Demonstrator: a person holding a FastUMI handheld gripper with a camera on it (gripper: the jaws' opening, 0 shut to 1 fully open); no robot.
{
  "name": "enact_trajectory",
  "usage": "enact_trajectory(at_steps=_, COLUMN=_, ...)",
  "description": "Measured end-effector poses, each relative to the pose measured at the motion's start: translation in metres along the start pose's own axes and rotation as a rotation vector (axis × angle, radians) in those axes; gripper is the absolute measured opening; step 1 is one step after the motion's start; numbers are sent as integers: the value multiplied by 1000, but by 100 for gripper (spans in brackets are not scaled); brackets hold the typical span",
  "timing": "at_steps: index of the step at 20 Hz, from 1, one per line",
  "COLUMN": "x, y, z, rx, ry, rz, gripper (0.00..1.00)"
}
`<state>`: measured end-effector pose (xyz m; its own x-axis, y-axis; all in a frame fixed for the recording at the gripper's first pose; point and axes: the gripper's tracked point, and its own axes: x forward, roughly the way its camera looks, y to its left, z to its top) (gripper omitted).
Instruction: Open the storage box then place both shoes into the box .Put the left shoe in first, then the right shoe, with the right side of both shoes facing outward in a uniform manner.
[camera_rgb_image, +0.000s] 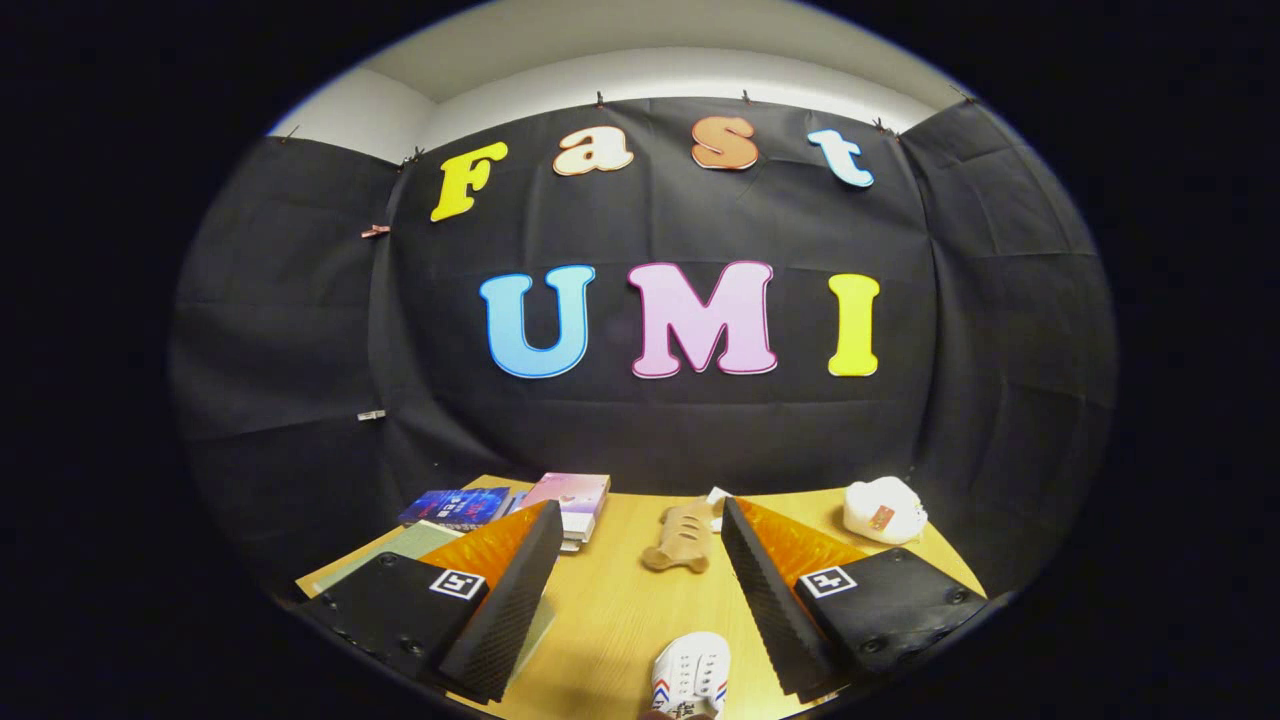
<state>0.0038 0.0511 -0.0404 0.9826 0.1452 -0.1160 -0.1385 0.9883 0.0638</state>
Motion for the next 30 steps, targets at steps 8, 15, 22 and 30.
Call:
enact_trajectory(at_steps=8, x=16, y=22, z=-54, rx=87, ry=163, rz=116, gripper=99)
enact_trajectory(at_steps=15, x=4, y=80, z=-126, rx=286, ry=433, rz=362, gripper=99)
enact_trajectory(at_steps=22, x=-32, y=138, z=-191, rx=436, ry=689, rz=646, gripper=99)
enact_trajectory(at_steps=30, x=-40, y=174, z=-225, rx=736, ry=885, rz=821, gripper=98)
